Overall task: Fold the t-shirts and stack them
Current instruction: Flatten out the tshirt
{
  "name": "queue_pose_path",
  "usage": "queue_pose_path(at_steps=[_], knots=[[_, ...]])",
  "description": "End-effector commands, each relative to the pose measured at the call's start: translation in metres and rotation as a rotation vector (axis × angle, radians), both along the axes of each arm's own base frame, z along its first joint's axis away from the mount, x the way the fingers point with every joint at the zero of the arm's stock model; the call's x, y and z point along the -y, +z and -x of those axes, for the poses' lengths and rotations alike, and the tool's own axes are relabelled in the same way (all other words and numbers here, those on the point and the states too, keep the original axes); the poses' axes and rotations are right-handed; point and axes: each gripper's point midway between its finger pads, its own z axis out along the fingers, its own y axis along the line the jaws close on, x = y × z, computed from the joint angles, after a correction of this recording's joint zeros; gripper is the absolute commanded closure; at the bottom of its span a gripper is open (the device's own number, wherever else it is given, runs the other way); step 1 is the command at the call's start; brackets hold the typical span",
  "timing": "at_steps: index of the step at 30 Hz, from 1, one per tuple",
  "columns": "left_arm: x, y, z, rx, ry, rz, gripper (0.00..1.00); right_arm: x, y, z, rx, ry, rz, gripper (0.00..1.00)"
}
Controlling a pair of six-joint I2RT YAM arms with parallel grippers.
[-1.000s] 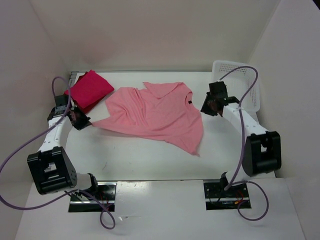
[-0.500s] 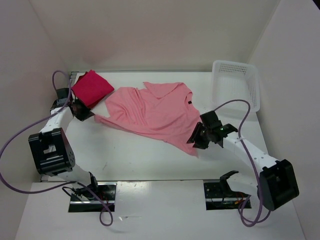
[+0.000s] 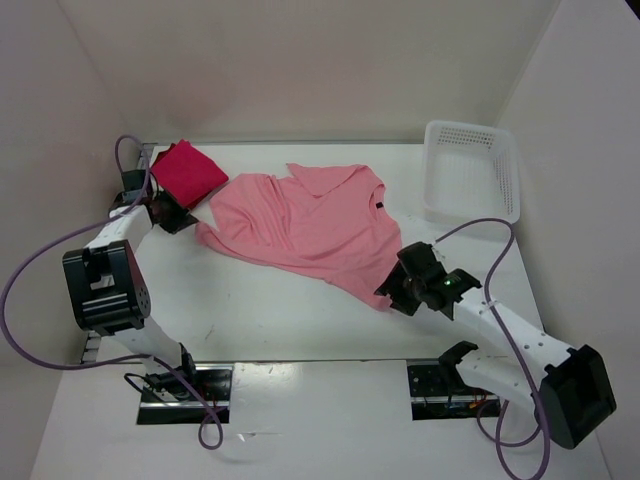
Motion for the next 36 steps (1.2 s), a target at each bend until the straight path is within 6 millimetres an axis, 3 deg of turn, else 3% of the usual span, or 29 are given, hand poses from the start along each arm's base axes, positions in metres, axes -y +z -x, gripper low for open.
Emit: queue_pose_path(at_steps=[1,4,7,12,16,19,21,28,31,33,36], knots=[[0.008,0.013,-0.018,0.068,-0.036,0.005,1.00,0.012,-0.014,-0.004,-0.003,-0.067,0.068,0.41],[0.015,0.009,-0.015,0.060,-0.052,0.017,1.00,0.010,-0.030,-0.012,-0.019,-0.039,0.115,0.41],[0.016,0.006,-0.013,0.052,-0.052,0.019,1.00,0.012,-0.025,-0.022,0.043,-0.020,0.137,0.41],[0.015,0.010,-0.013,0.062,-0.052,0.016,1.00,0.012,-0.025,-0.022,0.044,-0.020,0.137,0.41],[0.016,0.015,-0.012,0.080,-0.052,0.011,1.00,0.007,-0.022,-0.026,0.066,-0.003,0.116,0.57],[0.016,0.019,-0.012,0.088,-0.052,0.008,1.00,-0.002,-0.022,-0.020,0.052,0.036,0.069,0.59],[0.014,0.018,-0.013,0.086,-0.046,0.002,1.00,-0.003,-0.029,-0.013,0.032,0.041,0.062,0.59],[0.014,0.018,-0.013,0.086,-0.046,0.001,1.00,-0.011,-0.027,-0.006,0.066,0.047,-0.005,0.59],[0.012,0.018,-0.019,0.081,-0.046,0.003,1.00,-0.024,-0.027,-0.001,0.055,0.089,-0.061,0.55],[0.010,0.028,-0.028,0.101,-0.046,-0.003,1.00,-0.034,-0.025,0.002,0.058,0.126,-0.064,0.51],[0.006,0.038,-0.042,0.122,-0.040,-0.003,1.00,-0.025,-0.029,0.007,0.037,0.142,0.028,0.47]])
